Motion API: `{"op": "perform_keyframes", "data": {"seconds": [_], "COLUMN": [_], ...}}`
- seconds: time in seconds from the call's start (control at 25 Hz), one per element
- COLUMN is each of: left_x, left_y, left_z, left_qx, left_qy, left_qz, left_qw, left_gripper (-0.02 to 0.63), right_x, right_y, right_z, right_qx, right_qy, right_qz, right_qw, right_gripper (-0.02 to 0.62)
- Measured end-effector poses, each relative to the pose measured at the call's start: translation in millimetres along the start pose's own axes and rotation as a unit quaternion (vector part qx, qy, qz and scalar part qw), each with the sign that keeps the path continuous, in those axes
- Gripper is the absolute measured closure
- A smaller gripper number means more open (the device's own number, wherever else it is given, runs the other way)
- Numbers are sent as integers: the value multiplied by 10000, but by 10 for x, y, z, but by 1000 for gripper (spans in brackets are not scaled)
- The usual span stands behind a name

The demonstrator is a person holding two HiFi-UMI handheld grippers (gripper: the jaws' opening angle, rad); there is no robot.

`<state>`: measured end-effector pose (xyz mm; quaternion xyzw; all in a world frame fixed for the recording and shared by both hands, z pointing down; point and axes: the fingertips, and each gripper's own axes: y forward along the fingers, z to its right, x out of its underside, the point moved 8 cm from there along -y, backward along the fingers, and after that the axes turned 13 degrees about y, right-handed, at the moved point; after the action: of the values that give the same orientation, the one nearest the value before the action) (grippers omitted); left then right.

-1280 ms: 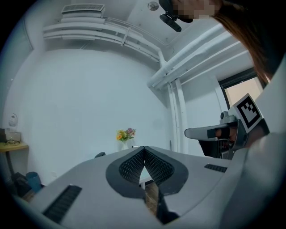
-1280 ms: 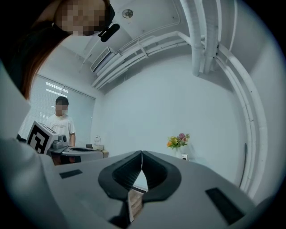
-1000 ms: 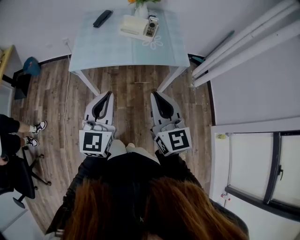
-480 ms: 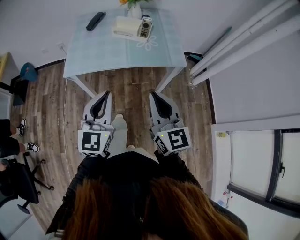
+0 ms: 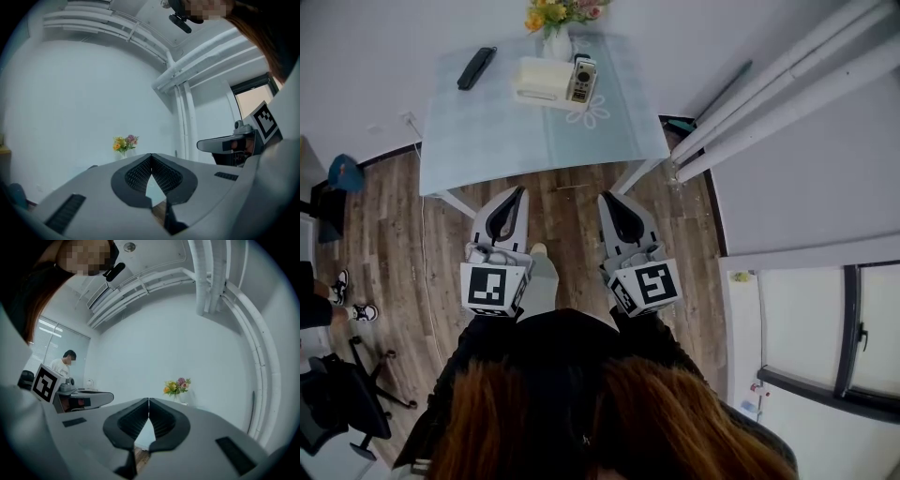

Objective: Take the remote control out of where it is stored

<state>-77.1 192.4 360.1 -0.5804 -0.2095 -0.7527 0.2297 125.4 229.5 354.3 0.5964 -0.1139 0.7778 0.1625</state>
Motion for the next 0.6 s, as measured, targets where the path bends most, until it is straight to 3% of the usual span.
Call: {"op": "perform_keyframes", "data": {"seconds": [0.6], "left_x": [72], "left_y": [1002], "left_z": [-743], "left_qx": [505], "left_qy": [-28], "left_qz": [95], "left_qw": [9987], "left_gripper": [601], "right_x": [-203], "right_y": [1060], "right_z": [278], "right_qx": [358], "right_qy": [-39], "right_qz": [44], "right_qw": [9993], "right_gripper": [580]}}
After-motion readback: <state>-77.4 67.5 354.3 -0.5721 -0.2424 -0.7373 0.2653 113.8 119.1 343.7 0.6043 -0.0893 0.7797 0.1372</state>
